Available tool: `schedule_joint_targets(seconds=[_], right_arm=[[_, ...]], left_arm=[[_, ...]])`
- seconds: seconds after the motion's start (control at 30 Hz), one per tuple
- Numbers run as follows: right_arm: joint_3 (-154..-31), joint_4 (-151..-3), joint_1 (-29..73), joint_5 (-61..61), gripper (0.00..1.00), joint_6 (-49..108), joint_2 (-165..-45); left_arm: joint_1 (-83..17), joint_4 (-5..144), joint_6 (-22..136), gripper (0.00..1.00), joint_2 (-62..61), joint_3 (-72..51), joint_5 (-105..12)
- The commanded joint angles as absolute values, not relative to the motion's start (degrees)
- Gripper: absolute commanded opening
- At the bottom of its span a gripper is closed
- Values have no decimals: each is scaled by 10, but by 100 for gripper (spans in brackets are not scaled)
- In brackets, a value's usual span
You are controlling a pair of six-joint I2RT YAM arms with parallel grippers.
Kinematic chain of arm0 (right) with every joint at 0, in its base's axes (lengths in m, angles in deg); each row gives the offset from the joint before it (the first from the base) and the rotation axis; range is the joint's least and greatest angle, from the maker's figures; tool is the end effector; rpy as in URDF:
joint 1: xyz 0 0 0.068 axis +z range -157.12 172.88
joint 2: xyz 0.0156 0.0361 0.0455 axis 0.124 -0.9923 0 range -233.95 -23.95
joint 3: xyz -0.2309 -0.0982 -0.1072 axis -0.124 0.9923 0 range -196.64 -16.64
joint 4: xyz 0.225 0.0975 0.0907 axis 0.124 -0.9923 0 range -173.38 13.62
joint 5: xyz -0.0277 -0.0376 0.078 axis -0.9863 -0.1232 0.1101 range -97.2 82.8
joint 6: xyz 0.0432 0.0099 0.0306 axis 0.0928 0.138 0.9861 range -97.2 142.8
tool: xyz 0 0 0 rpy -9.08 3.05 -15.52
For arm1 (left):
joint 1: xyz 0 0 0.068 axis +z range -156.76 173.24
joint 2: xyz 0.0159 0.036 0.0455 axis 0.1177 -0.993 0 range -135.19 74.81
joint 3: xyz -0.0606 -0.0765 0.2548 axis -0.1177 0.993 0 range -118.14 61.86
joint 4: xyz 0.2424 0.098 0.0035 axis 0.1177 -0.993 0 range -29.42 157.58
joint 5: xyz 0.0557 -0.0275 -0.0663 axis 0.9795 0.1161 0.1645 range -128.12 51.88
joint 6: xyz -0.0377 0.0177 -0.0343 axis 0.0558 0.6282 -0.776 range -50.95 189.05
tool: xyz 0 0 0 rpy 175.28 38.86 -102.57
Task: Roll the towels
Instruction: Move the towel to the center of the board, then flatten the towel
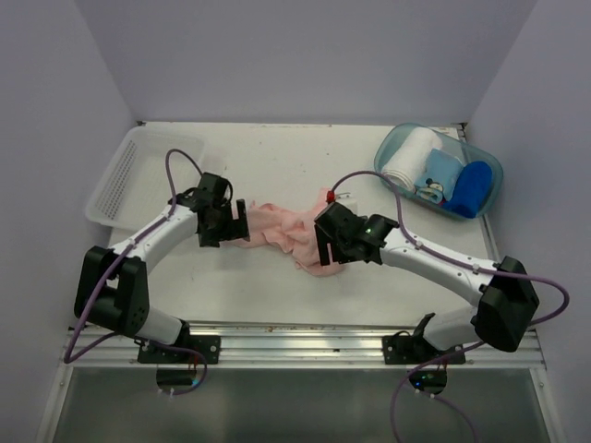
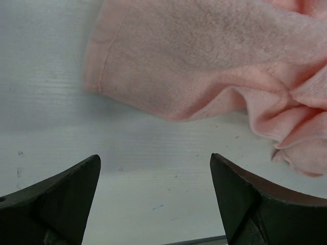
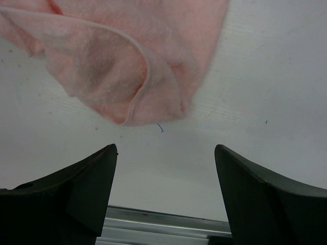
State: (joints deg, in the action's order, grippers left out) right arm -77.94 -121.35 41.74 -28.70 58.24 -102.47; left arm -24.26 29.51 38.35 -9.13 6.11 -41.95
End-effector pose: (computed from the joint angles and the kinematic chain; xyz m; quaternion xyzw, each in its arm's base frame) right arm 0.1868 0.1942 0.2624 -0.0670 0.9524 0.0242 0.2964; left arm 0.2668 -0.0866 0.2128 -0.1056 0.9724 -0.1138 0.1742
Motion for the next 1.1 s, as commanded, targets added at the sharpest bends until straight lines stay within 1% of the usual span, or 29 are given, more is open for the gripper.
schedule_joint_targets(seconds=[0.0,0.1,0.2,0.27,0.37,0.47,0.5,0.57,0.6,0.63,0.67,0.7,0.73,0.8,0.87,0.9,0.97,1.0,1.07], right_arm=[[-762,-1171,434,-275,81,636,-1044],[-735,-1144,434,-258,81,668,-1045],[-696,-1098,434,-234,81,716,-1044],[-686,-1077,434,-232,81,741,-1055],[-678,-1059,433,-242,78,785,-1088],[-676,-1043,427,-275,74,807,-1115],[-679,-1040,425,-292,71,805,-1124],[-680,-1024,409,-297,60,796,-1136],[-684,-1021,402,-299,51,789,-1144],[-688,-1022,392,-291,43,784,-1162],[-695,-1024,372,-281,33,781,-1168],[-708,-1024,364,-275,15,771,-1173],[-715,-1030,356,-279,8,764,-1174],[-739,-1036,334,-290,0,732,-1161],[-764,-1051,294,-304,0,702,-1140],[-797,-1056,275,-304,0,664,-1134],[-841,-1063,223,-297,0,623,-1117],[-901,-1070,206,-293,0,583,-1113],[-971,-1094,171,-293,0,543,-1110]], left_arm=[[-236,352,367,92,-93,87,-347],[-215,402,344,90,-101,128,-325],[-207,430,333,89,-117,137,-309],[-207,435,329,87,-137,130,-314],[-207,462,322,81,-171,127,-320],[-208,487,330,62,-205,120,-347],[-208,489,332,46,-218,114,-349],[-208,487,335,24,-227,104,-356],[-208,479,340,6,-233,90,-357],[-208,475,342,0,-234,83,-366],[-208,468,345,0,-233,75,-371],[-208,455,347,0,-232,55,-374],[-208,449,348,0,-227,43,-378],[-208,426,349,0,-214,2,-389],[-206,410,355,0,-204,-38,-402],[-207,392,357,0,-203,-89,-407],[-203,371,366,0,-206,-155,-422],[-199,352,368,0,-209,-227,-431],[-181,337,372,0,-220,-305,-471]])
